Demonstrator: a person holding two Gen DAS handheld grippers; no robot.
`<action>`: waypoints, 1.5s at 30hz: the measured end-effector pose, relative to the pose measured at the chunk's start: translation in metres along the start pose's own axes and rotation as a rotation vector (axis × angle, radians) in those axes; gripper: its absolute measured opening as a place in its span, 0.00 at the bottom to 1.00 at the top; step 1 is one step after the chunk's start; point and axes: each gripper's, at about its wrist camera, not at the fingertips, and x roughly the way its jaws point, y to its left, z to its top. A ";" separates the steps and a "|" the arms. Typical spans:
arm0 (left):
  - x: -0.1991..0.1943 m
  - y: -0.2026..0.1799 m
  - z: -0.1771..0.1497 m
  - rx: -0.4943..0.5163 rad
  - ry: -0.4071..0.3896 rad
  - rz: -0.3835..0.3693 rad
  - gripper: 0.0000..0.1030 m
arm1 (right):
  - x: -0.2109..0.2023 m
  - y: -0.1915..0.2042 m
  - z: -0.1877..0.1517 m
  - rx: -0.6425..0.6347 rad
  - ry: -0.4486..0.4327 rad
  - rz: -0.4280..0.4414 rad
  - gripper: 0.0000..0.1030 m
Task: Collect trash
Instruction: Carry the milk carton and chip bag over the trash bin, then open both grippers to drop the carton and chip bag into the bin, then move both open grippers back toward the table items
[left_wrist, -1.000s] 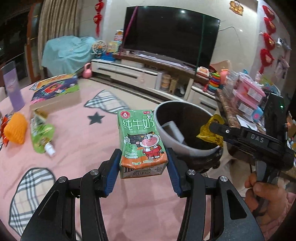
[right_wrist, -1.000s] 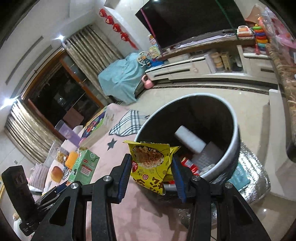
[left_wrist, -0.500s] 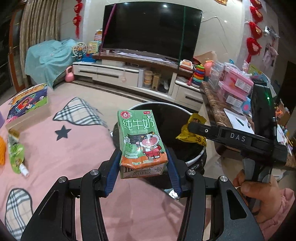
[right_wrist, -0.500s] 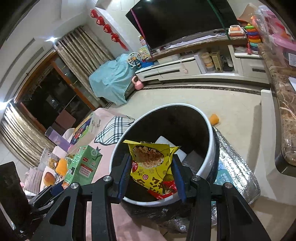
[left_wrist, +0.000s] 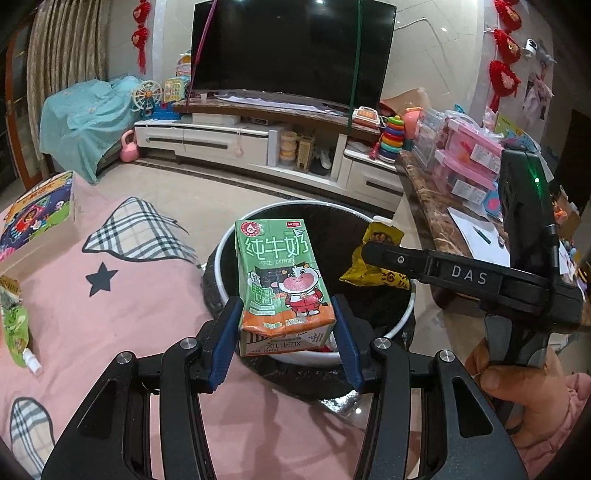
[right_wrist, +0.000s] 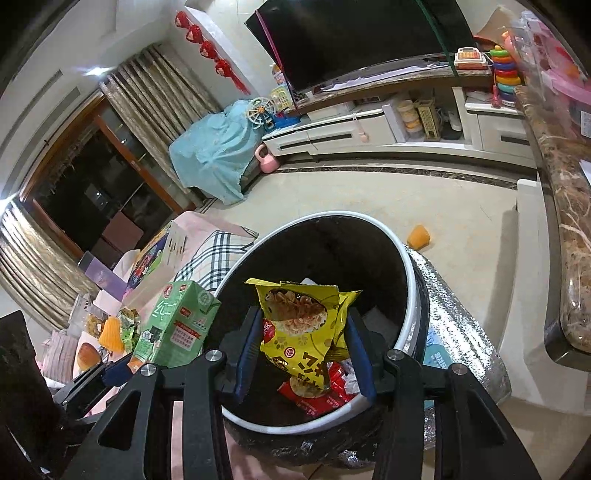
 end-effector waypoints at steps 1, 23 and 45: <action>0.002 0.000 0.001 -0.003 0.004 -0.002 0.47 | 0.001 0.000 0.001 0.000 0.003 -0.001 0.47; -0.030 0.043 -0.031 -0.125 -0.022 0.037 0.71 | -0.011 0.015 -0.008 0.028 -0.021 0.027 0.81; -0.108 0.173 -0.124 -0.409 -0.046 0.254 0.76 | 0.031 0.132 -0.078 -0.127 0.104 0.173 0.87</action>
